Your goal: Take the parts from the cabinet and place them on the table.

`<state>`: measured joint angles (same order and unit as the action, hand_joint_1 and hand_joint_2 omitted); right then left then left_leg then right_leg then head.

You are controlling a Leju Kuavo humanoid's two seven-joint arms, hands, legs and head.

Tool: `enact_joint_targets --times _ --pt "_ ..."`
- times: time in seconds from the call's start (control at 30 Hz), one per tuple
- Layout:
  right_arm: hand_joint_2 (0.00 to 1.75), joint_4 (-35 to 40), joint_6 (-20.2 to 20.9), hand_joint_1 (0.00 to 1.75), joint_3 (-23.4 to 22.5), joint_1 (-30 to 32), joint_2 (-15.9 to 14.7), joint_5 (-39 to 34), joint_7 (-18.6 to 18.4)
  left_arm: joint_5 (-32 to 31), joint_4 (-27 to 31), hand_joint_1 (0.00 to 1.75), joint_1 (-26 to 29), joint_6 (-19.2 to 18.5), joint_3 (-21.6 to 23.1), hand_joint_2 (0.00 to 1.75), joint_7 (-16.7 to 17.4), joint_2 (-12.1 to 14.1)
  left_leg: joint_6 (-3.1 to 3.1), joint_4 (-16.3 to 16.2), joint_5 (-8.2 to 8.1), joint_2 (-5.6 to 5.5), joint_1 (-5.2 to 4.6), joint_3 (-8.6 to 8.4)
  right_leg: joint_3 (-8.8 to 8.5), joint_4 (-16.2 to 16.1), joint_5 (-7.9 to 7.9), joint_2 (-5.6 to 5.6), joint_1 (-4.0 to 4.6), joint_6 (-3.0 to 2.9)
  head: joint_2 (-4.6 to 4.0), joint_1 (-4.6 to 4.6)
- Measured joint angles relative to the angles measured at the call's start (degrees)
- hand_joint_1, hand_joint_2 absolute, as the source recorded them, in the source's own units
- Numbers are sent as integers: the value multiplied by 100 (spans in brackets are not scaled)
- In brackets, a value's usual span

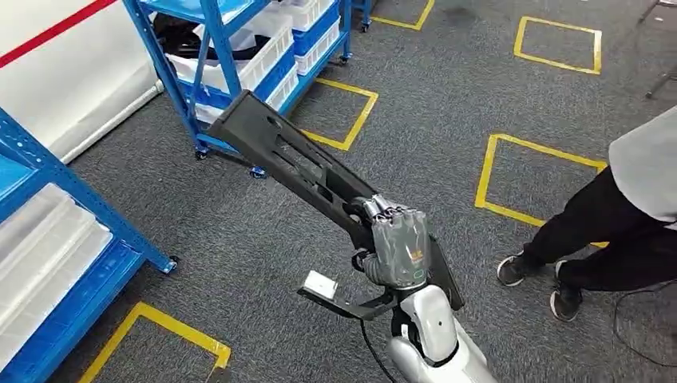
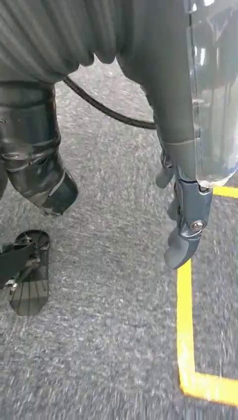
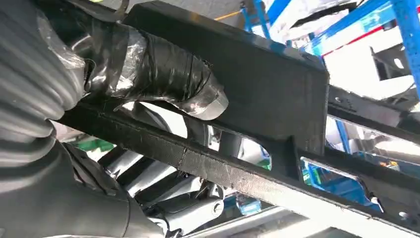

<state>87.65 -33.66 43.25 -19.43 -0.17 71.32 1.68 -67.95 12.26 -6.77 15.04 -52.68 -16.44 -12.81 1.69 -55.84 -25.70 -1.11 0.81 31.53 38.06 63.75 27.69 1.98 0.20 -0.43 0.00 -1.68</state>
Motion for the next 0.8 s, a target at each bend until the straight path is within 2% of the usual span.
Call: enact_joint_targets --times 0.03,0.07,0.1,0.13,0.17,0.2,0.23,0.27,0.3,0.33,0.4,0.43,0.47,0.5,0.53,0.57,0.6,0.63,0.67,0.7,0.73,0.77,0.8 --pt "175 0 0 175 0 -4 0 -2 2 0 0 0 4 -2 0 175 0 0 6 -9 -7 71 -10 1 208 422 208 -95 -19 27 0 -2" --pt "175 -2 4 175 0 3 0 -6 7 0 0 0 15 -2 0 175 0 0 10 -17 -23 161 -16 1 453 907 407 -128 -50 55 0 2" --pt "175 -9 7 175 0 17 -4 -13 7 0 0 0 24 -2 -2 175 0 2 10 -26 -36 248 -16 3 625 1236 493 -137 -77 83 0 -2" --pt "175 -9 9 175 0 29 -11 -26 7 2 0 0 31 -2 -2 175 0 2 2 -37 -50 323 -16 1 652 1272 433 -145 -102 106 0 2" --pt "175 -9 9 175 0 36 -15 -26 7 2 0 0 30 -2 -2 175 0 2 -9 -54 -68 399 -16 -1 529 1021 248 -172 -120 123 0 -2" --pt "175 -9 9 175 0 35 -15 -26 9 2 0 0 26 -2 0 175 0 0 -23 -75 -94 465 -15 -6 283 576 10 -218 -134 130 0 0" --pt "175 -7 9 175 0 33 -15 -26 9 0 0 0 20 -2 0 175 0 -2 -48 -103 -123 518 -13 -17 -25 19 -222 -331 -139 129 0 -2" --pt "175 -7 9 175 0 28 -15 -26 9 0 0 0 19 -2 0 175 0 -2 -88 -134 -164 573 -22 -30 -231 -411 -189 -657 -94 93 0 0" --pt "175 -4 9 175 0 32 -13 -26 9 2 0 0 18 -2 0 175 0 -2 -126 -159 -188 615 -61 -26 -230 -407 -232 -674 -57 53 0 2" --pt "175 -4 9 175 0 27 -13 -26 9 2 0 0 20 -4 0 175 0 -2 -158 -157 -194 640 -58 -31 -214 -378 -221 -581 -38 8 0 0" --pt "175 -2 7 175 -2 33 -15 -28 9 2 0 0 10 -4 0 175 0 -2 -212 -142 -211 762 -48 -73 -199 -385 -217 -461 -5 -38 0 0" --pt "175 2 7 175 -2 34 -15 -28 11 2 0 0 7 -4 0 175 -2 -4 -256 -146 -242 798 -35 -92 -221 -435 -243 -396 -48 -93 0 4" --pt "175 11 7 175 -2 38 -15 -28 11 2 0 0 4 -4 0 175 -2 -4 -289 -243 -340 554 -9 -69 -253 -467 -265 -339 -79 -128 0 0" --pt "175 9 7 175 -2 25 -15 -28 9 2 0 0 4 -4 0 175 -4 -4 -283 -521 -544 330 1 55 -251 -472 -275 -286 -85 -174 0 4" --pt "175 9 7 175 -2 23 -7 -28 11 2 0 0 15 -4 0 175 -4 -4 -286 -981 -797 211 3 258 -248 -472 -273 -226 -85 -193 0 7" --pt "175 9 7 175 0 32 -4 -26 15 2 0 0 27 -4 0 175 -4 -2 -295 -1504 -1026 161 3 502 -247 -472 -275 -151 -75 -199 0 7" --pt "175 7 7 175 0 48 -4 -26 18 2 0 0 38 -4 0 175 -4 -2 -300 -1921 -1147 152 3 708 -245 -467 -276 -70 -65 -200 0 7" --pt "175 7 7 175 0 60 -4 -28 17 2 0 0 49 -4 0 175 -4 -2 -294 -2063 -1106 152 5 795 -248 -462 -276 15 -60 -199 0 7" --pt "175 4 7 175 0 66 -4 -26 17 2 0 0 56 -4 0 175 -4 -2 -289 -1906 -936 147 6 741 -253 -455 -276 95 -60 -199 0 7" --pt "175 4 7 175 0 66 -4 -26 17 4 0 0 54 -4 -2 175 -4 -2 -282 -1524 -680 140 12 578 -257 -443 -276 177 -62 -198 0 7" --pt "175 7 7 175 -2 66 -4 -26 18 0 0 0 47 -4 0 175 -4 0 -278 -967 -375 76 30 335 -263 -421 -269 261 -67 -187 0 7" --pt "175 7 4 175 -2 65 -4 -26 17 0 0 0 47 -4 0 175 -4 2 -277 -454 -154 -131 61 117 -256 -392 -253 331 -73 -161 0 7" --pt "175 7 4 175 -2 60 -4 -28 17 0 0 0 56 -4 0 175 -2 4 -271 -326 -257 -390 62 63 -215 -354 -247 381 -42 -122 0 4"
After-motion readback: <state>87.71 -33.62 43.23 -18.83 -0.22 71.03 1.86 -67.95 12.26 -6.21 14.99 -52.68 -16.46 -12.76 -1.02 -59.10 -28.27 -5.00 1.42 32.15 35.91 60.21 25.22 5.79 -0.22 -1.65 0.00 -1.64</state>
